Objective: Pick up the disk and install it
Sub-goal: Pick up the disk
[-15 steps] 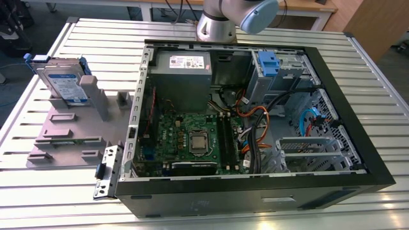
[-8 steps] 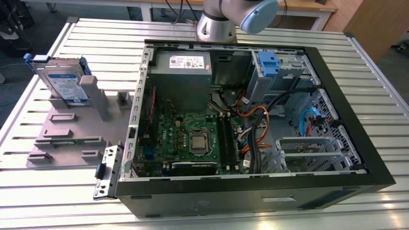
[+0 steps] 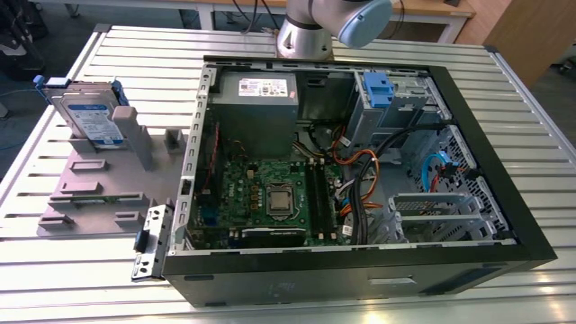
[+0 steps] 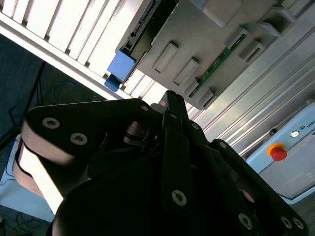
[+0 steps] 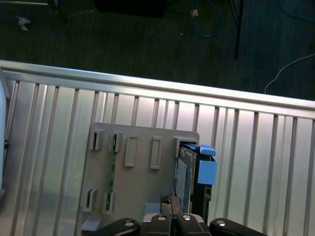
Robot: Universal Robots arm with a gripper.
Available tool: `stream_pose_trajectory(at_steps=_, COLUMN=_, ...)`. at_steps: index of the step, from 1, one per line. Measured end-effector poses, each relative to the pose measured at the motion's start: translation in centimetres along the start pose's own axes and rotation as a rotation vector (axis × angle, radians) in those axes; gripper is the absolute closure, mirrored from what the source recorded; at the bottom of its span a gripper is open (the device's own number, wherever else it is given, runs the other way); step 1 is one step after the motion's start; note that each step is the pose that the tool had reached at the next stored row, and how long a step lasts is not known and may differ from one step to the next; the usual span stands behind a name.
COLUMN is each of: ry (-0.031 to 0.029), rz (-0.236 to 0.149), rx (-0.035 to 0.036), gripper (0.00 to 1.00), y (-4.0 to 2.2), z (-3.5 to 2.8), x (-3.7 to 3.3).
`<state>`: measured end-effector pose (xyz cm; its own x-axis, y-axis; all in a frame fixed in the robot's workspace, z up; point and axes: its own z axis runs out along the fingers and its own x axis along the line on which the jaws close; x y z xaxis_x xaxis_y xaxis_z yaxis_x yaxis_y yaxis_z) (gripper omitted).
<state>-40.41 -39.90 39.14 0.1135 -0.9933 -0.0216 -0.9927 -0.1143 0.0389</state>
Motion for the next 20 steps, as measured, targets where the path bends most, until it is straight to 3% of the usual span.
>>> stream_pose_trajectory(at_steps=20, ry=0.0011, rz=-0.026, rx=-0.0006, gripper=0.89, y=-0.01, z=0.0, x=0.0)
